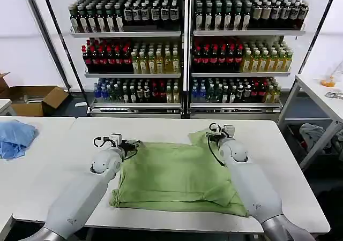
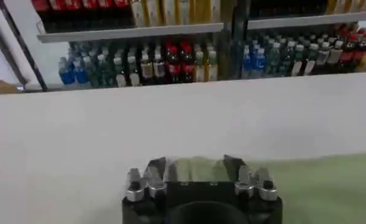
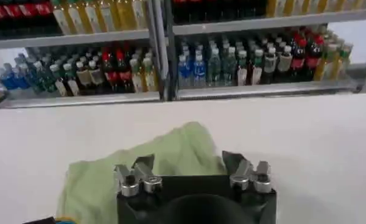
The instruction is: Fold and organize the clothes.
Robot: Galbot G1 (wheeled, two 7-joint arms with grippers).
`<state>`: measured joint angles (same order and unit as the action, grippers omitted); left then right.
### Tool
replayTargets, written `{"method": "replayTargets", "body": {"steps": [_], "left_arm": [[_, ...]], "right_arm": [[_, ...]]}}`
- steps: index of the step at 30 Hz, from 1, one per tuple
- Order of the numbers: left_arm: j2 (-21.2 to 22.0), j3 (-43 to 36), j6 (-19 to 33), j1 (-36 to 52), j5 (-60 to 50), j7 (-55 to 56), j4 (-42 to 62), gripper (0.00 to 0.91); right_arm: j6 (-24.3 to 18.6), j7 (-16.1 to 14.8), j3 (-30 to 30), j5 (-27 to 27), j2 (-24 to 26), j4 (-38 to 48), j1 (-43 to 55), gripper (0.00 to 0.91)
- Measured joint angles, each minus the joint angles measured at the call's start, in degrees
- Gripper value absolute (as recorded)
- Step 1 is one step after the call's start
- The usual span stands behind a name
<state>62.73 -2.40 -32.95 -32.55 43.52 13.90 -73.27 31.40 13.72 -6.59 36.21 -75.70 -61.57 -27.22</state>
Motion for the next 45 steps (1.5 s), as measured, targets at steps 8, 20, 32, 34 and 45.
{"method": "replayTargets", "body": {"steps": [8, 20, 32, 34, 45], "left_arm": [[-0.28, 0.47, 0.02, -0.89, 0.67, -0.90, -0.42, 0.030], [-1.24, 2.80, 0.51, -2.85, 4.16, -3.59, -2.01, 0.030], [-3.49, 6.67, 1.32, -6.03, 8.64, -4.26, -7.71, 0.030], [-3.89, 7.35, 1.34, -6.62, 9.37, -4.08, -8.92, 0.030], [-6.66, 10.83, 1.01, -11.10, 12.79, -3.09, -17.67, 0.030]], "right_arm": [[-0.76, -0.56, 0.22, 0.35, -0.03, 1.16, -0.12, 0.000], [-3.25, -1.13, 0.28, 0.04, 1.18, -2.19, -2.35, 0.000], [-5.52, -0.73, -1.78, 0.49, 4.14, -11.20, -6.93, 0.000], [-5.56, -0.59, -2.22, 0.63, 4.74, -13.23, -8.07, 0.000], [-5.08, 0.31, -5.59, 1.33, 8.25, -26.79, -15.85, 0.000]]}}
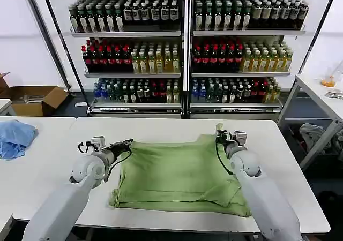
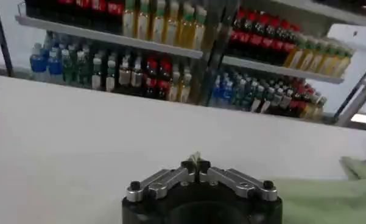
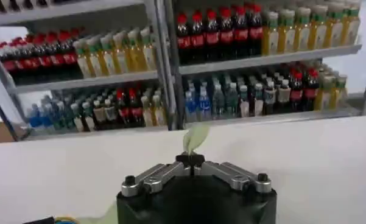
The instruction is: Fold and organize the clothes.
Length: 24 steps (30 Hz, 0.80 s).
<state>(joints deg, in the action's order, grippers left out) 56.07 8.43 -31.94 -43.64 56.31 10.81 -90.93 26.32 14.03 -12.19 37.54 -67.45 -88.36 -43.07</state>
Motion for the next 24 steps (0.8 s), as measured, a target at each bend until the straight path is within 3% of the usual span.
{"method": "replayTargets", "body": {"steps": [17, 24], "left_arm": [[-5.24, 6.84, -0.32, -14.75, -3.23, -1.57, -13.78, 0.030], [-6.04, 7.13, -0.09, -19.32, -5.92, -2.11, -15.27, 0.020]], "right_arm": [[1.39, 1.38, -10.25, -1.45, 1.61, -23.01, -22.80, 0.000], [2.41, 2.56, -12.79, -3.11, 0.57, -27.91, -31.50, 0.000]]}}
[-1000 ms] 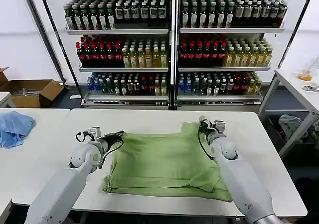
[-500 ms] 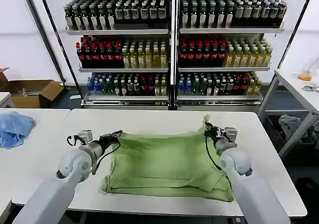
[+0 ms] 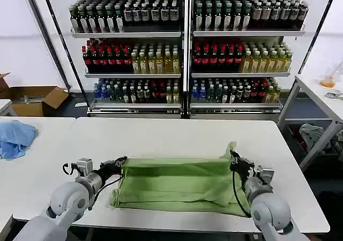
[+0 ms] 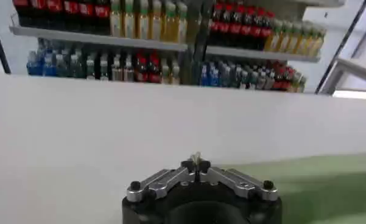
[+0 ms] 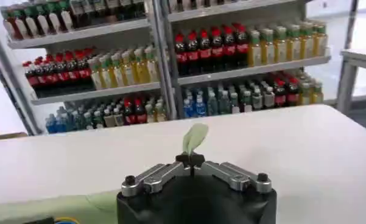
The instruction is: Fold and organize the clothes.
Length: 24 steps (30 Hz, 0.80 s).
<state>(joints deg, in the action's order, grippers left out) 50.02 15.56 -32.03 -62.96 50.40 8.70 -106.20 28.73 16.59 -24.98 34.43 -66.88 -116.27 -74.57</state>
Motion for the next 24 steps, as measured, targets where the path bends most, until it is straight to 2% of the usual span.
{"method": "replayTargets", "body": {"steps": [1, 2, 3, 4, 5, 16, 24], "left_arm": [[0.01, -0.06, 0.06, -0.42, -0.52, -0.04, -0.08, 0.020], [0.04, -0.18, 0.10, -0.78, -1.15, -0.05, -0.16, 0.111], [0.08, -0.27, 0.13, -1.08, -1.67, -0.07, -0.23, 0.746], [0.18, -0.41, 0.17, -1.36, -2.25, -0.02, -0.24, 0.907], [0.30, -0.54, 0.28, -1.68, -2.98, 0.06, -0.27, 0.907], [1.22, -0.69, 2.80, -4.73, -11.02, 2.73, -3.08, 0.907], [3.80, 2.01, 5.37, -9.92, -15.50, 6.84, -7.60, 0.907]], "right_arm": [[0.16, 0.13, -0.16, -0.17, -0.19, -0.41, -0.75, 0.000], [0.31, 0.28, -0.33, -0.32, -0.37, -0.75, -1.40, 0.000], [0.43, 0.41, -0.47, -0.48, -0.55, -1.05, -2.00, 0.534], [0.60, 0.50, -0.56, -0.73, -0.78, -1.30, -2.56, 0.867], [0.72, 0.50, -0.59, -1.06, -1.03, -1.45, -3.06, 0.907], [-0.69, -0.17, -1.15, -5.79, -2.04, -4.32, -7.85, 0.907], [-2.70, -0.38, -2.54, -8.38, -2.19, -7.18, -11.49, 0.907]]}}
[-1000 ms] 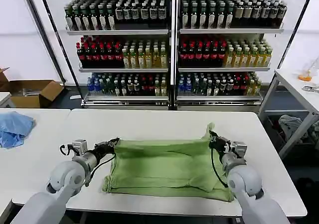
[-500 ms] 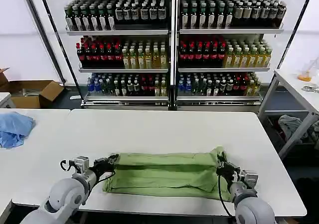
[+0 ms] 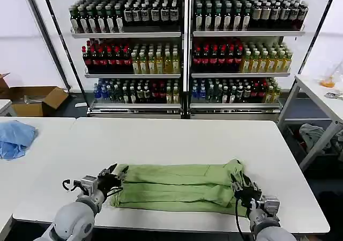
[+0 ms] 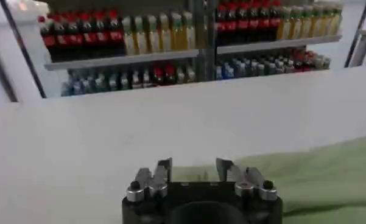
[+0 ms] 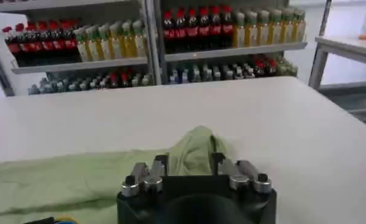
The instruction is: Fold and organize the clothes.
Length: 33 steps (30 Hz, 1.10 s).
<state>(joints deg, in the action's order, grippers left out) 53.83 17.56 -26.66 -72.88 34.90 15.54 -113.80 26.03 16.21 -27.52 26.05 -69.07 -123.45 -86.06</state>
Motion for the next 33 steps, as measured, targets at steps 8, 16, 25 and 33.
{"method": "replayTargets", "body": {"steps": [8, 16, 25, 33], "left_arm": [[5.48, 0.93, 1.45, -5.68, -4.38, 3.13, -2.27, 0.907], [11.32, 0.69, 2.56, -7.15, -7.95, 4.64, -1.88, 0.907], [16.33, 0.21, 3.33, -5.76, -10.21, 4.90, 1.15, 0.141], [18.97, 0.15, 4.42, -5.52, -12.38, 5.52, 3.56, 0.030]], "right_arm": [[-1.58, 0.12, -0.65, -1.15, -0.33, -0.52, -2.08, 0.907], [-2.40, 0.37, -0.54, -1.72, -0.62, -0.41, -2.85, 0.907], [-3.18, 0.51, -0.81, -1.92, -0.98, -0.07, -3.49, 0.907], [-3.48, 0.63, -1.13, -1.96, -0.98, 0.25, -3.43, 0.907]]}}
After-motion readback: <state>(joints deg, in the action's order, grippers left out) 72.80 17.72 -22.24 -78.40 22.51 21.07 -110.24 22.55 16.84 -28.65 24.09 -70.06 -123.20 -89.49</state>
